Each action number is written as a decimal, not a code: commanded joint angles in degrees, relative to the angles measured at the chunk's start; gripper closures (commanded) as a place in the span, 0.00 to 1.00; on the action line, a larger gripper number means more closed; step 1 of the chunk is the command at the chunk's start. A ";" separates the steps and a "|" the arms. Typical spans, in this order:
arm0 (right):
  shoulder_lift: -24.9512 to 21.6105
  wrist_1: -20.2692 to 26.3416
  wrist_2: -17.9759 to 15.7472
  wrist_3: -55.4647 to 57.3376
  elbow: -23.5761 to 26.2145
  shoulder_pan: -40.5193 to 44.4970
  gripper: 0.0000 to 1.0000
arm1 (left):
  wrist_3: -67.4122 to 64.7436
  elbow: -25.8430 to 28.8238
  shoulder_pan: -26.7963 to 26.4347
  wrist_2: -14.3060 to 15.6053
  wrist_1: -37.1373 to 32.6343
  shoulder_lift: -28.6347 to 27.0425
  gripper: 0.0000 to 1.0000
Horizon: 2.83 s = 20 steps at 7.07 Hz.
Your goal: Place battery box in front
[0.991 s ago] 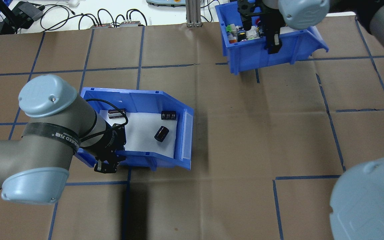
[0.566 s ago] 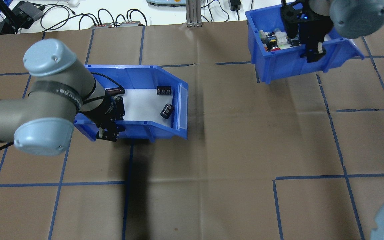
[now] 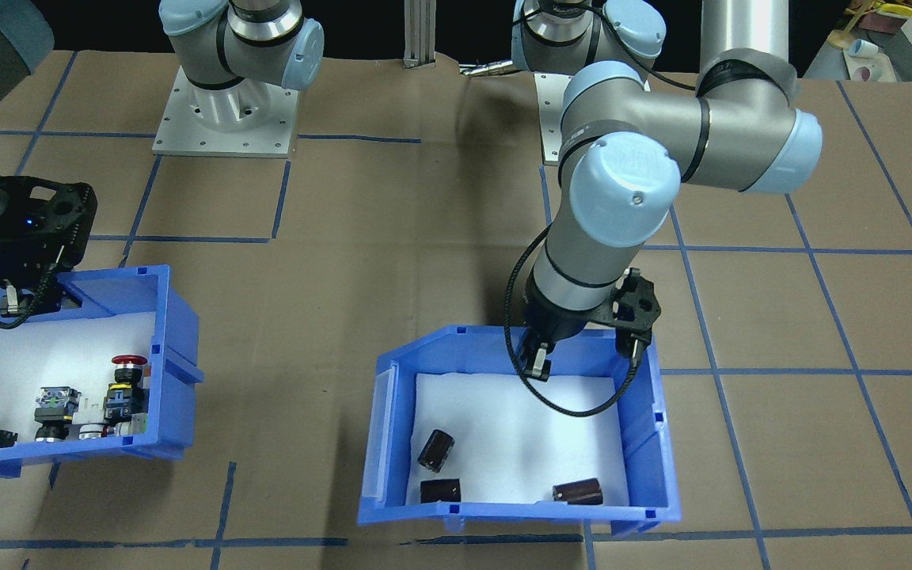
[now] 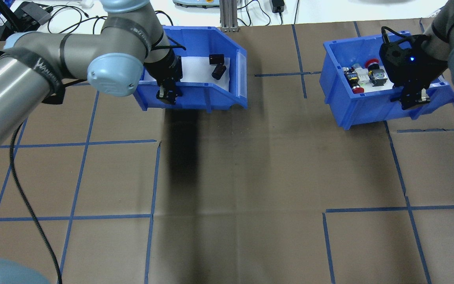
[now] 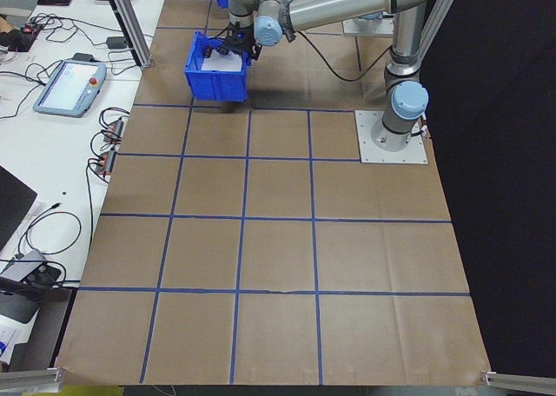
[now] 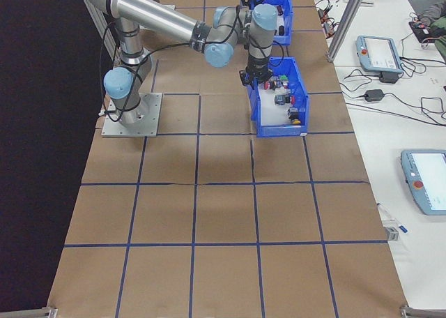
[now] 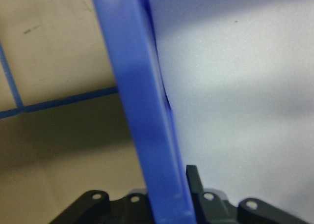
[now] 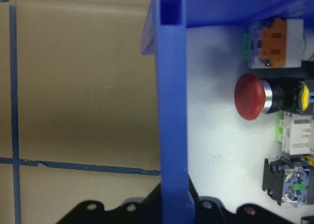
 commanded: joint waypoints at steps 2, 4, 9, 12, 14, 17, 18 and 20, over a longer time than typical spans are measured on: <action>-4.22 -5.45 -0.09 -1.58 7.90 -1.16 0.96 | -9.52 12.00 -6.15 -0.66 0.24 -11.23 1.00; -5.09 -4.67 -0.44 -1.93 9.56 -1.24 0.96 | -9.26 10.96 -6.52 -4.25 0.24 -11.42 1.00; -20.63 -5.19 -0.18 1.73 25.28 -0.63 0.96 | -9.43 8.67 -6.52 -5.84 1.73 -11.77 0.99; -25.57 -5.27 0.00 4.92 30.56 0.42 0.96 | -11.80 8.84 -6.69 -5.76 2.88 -12.91 0.99; -26.55 -5.45 -0.09 11.12 30.58 6.89 0.96 | -11.72 8.84 -6.87 -5.93 2.88 -12.91 0.87; -25.41 -8.78 -0.18 24.67 30.23 19.12 0.96 | -11.81 8.93 -6.87 -4.79 2.88 -12.83 0.01; -24.62 -9.58 -0.09 29.57 30.14 22.37 0.96 | -11.72 8.93 -6.87 -4.79 2.88 -12.39 0.01; -21.30 -14.12 -0.18 38.27 30.06 31.31 0.95 | -5.27 9.02 -6.43 -4.44 1.22 -9.59 0.05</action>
